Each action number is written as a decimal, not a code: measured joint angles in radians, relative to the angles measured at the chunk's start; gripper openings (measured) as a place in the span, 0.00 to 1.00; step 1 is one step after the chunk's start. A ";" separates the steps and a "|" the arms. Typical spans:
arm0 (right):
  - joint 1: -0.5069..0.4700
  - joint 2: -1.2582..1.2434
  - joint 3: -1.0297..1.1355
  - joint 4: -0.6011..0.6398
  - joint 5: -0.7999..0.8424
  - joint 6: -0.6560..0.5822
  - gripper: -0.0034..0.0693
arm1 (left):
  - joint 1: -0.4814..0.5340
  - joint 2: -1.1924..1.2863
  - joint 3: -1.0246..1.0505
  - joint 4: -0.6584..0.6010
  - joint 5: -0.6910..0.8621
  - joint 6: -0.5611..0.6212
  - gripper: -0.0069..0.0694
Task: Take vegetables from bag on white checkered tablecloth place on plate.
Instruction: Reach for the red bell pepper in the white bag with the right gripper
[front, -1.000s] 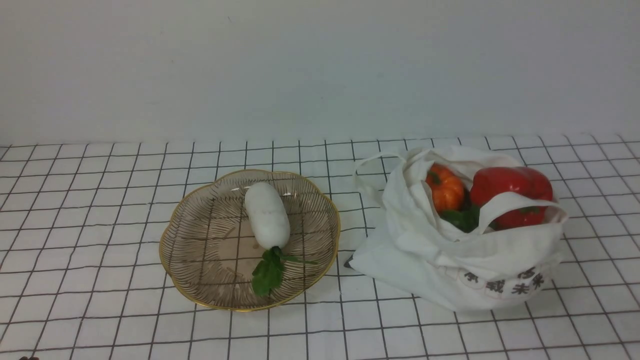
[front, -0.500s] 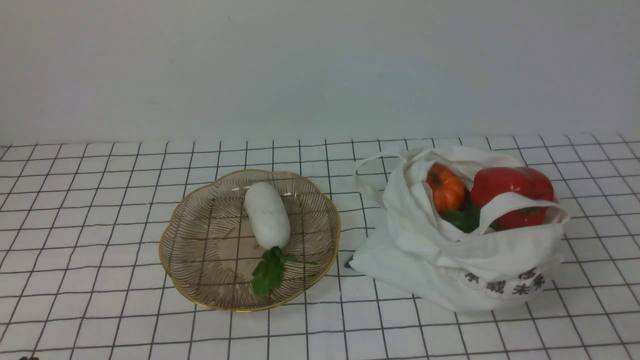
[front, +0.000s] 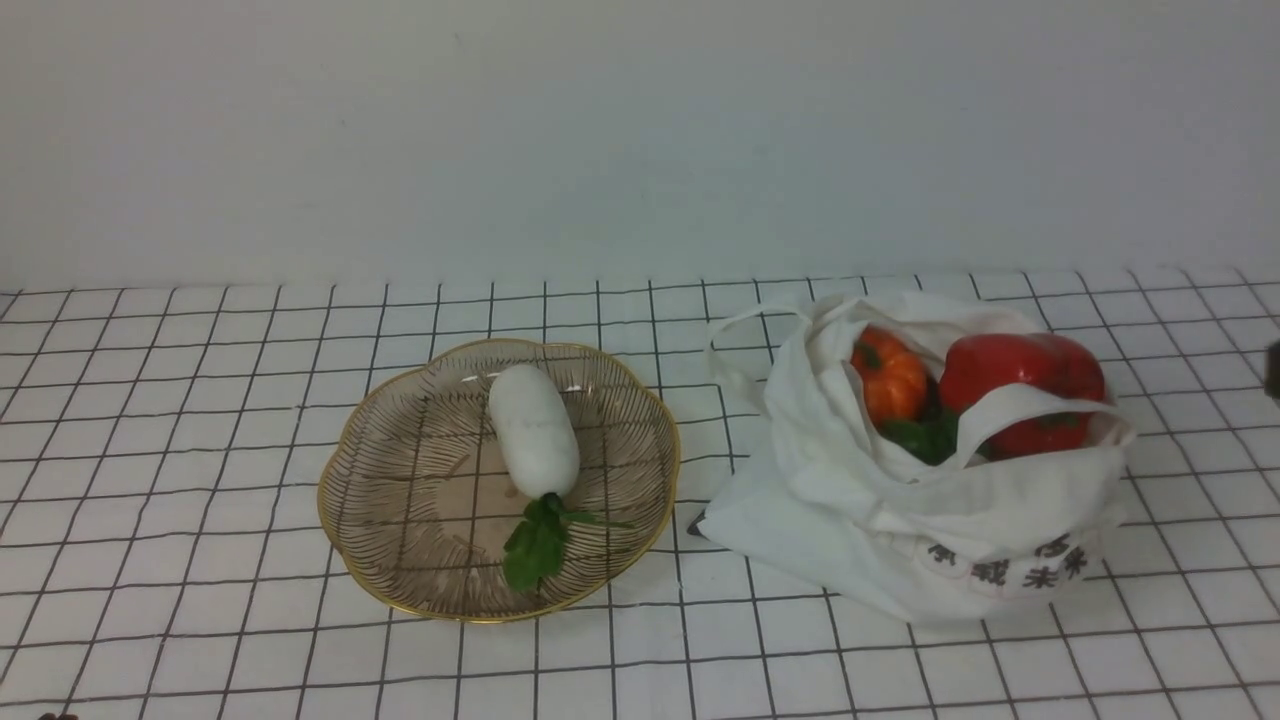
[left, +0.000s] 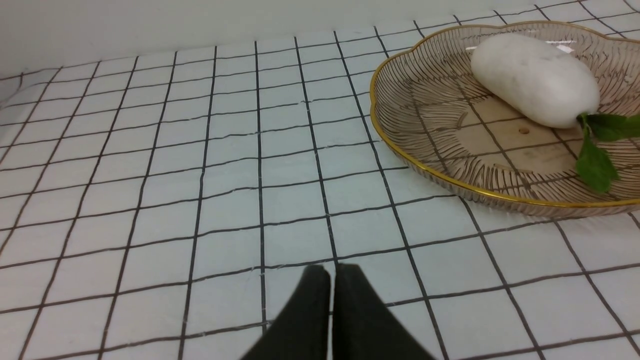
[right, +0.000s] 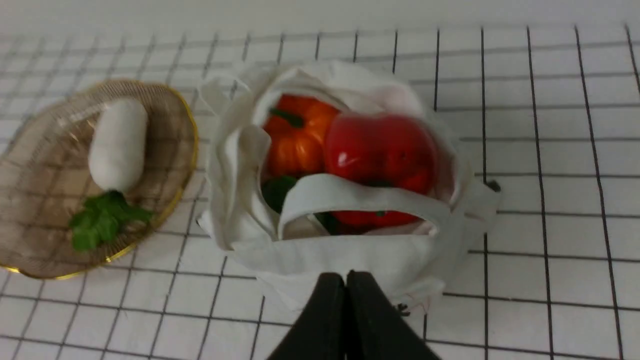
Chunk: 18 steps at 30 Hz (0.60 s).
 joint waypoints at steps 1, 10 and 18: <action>0.000 0.043 -0.042 -0.007 0.019 -0.003 0.03 | 0.000 0.000 0.000 0.000 0.000 0.000 0.08; 0.072 0.517 -0.413 -0.103 0.168 -0.023 0.23 | 0.000 0.000 0.000 0.000 0.000 0.000 0.08; 0.120 0.701 -0.510 -0.187 0.183 0.102 0.69 | 0.000 0.000 0.000 0.000 0.000 0.000 0.08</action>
